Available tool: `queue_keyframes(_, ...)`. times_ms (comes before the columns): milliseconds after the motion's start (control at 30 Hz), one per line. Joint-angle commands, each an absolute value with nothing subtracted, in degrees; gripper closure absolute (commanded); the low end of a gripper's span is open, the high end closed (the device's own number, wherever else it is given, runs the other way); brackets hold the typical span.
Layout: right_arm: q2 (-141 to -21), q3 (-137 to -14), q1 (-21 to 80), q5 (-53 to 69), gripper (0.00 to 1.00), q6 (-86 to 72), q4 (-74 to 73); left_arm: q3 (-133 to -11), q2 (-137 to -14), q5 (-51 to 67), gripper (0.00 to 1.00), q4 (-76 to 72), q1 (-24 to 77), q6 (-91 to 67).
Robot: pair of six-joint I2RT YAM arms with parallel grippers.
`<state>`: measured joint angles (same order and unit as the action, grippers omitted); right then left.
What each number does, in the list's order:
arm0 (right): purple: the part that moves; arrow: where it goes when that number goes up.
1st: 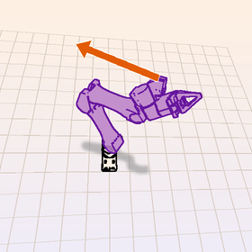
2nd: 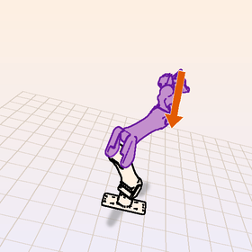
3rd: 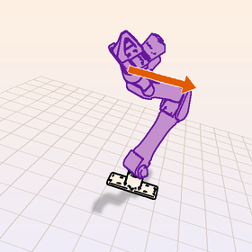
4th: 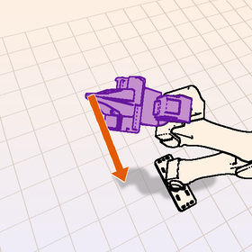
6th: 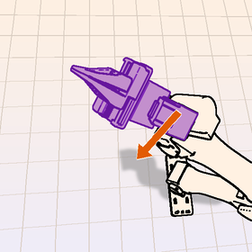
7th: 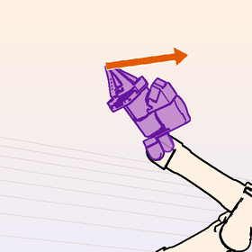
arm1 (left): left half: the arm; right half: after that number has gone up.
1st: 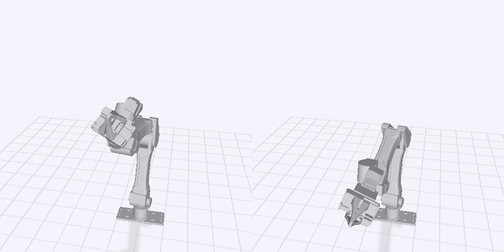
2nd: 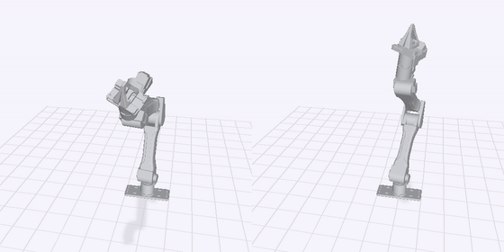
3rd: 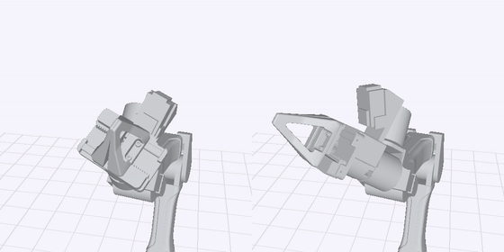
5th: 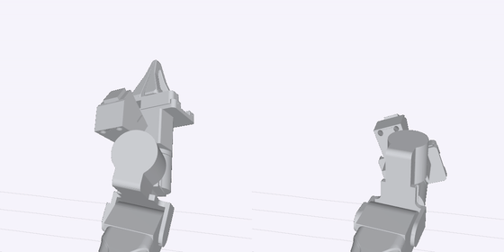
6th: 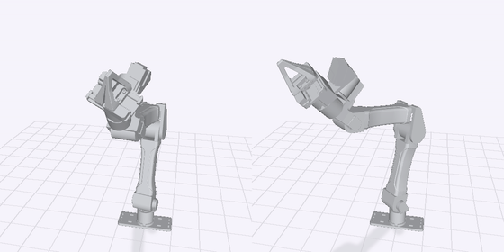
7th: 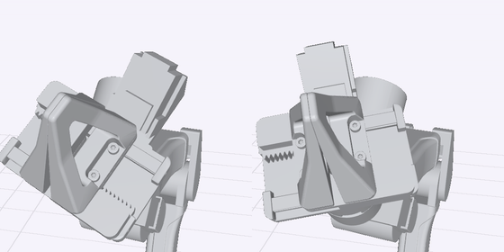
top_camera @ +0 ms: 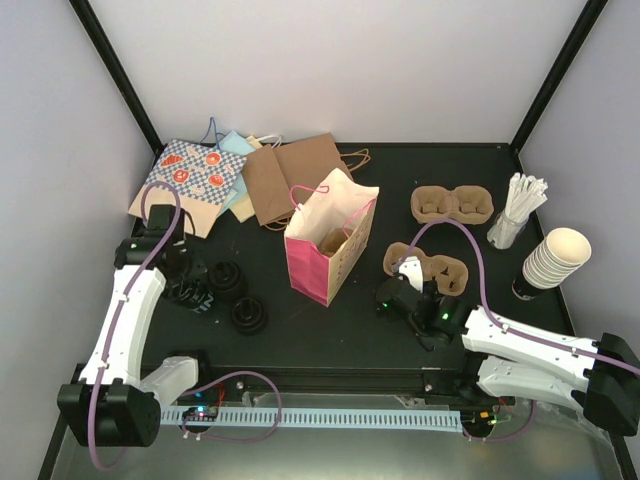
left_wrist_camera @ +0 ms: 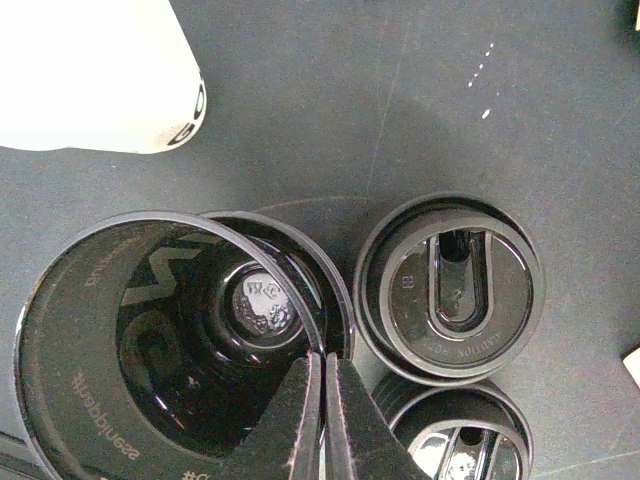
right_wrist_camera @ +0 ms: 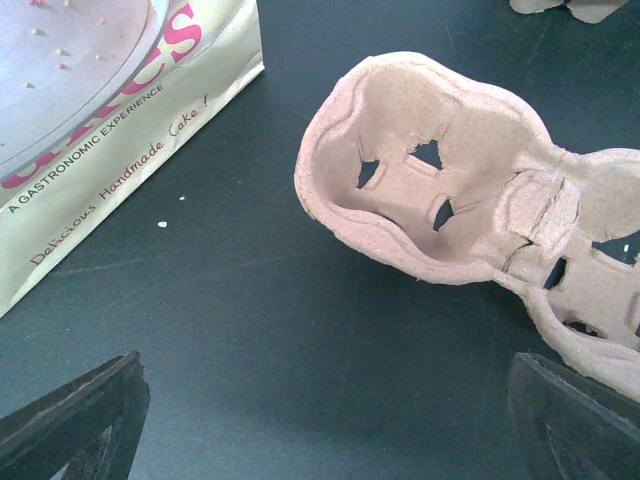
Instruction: Pack the takeout coffee
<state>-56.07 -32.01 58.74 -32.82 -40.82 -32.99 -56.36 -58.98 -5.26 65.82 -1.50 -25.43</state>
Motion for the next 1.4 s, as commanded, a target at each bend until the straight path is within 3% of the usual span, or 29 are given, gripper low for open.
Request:
queue_keyframes(0,-55.6,-33.3,58.5,-33.8,0.00,-41.5,-32.5,-59.9,-57.8,-7.3,0.98,68.8,-1.7,-26.0)
queue_keyframes(367,-55.8,-33.3,58.5,-33.8,0.00,-41.4,-32.5,-73.5,-56.1,-8.7,0.99,74.8,-1.7,-25.4)
queue_keyframes(567,-56.1,-33.4,58.5,-33.7,0.00,-41.3,-32.3,-79.0,-53.3,3.0,0.99,75.3,-0.9,-23.7)
queue_keyframes(800,-57.9,-34.2,58.5,-33.5,0.00,-41.2,-32.7,-71.5,-46.7,18.8,0.98,68.0,0.3,-24.8)
queue_keyframes(967,-58.7,-35.2,58.5,-32.3,0.00,-39.6,-32.5,-69.9,-46.8,18.3,0.99,68.1,9.0,-28.9)
queue_keyframes(1133,-57.3,-34.5,58.5,-30.2,0.00,-39.4,-31.4,-69.1,-46.9,8.6,0.98,66.9,24.5,-36.1)
queue_keyframes(1367,-53.2,-32.8,58.5,-31.1,0.00,-41.6,-31.6,-68.6,-47.6,3.0,0.98,71.2,35.9,-42.3)
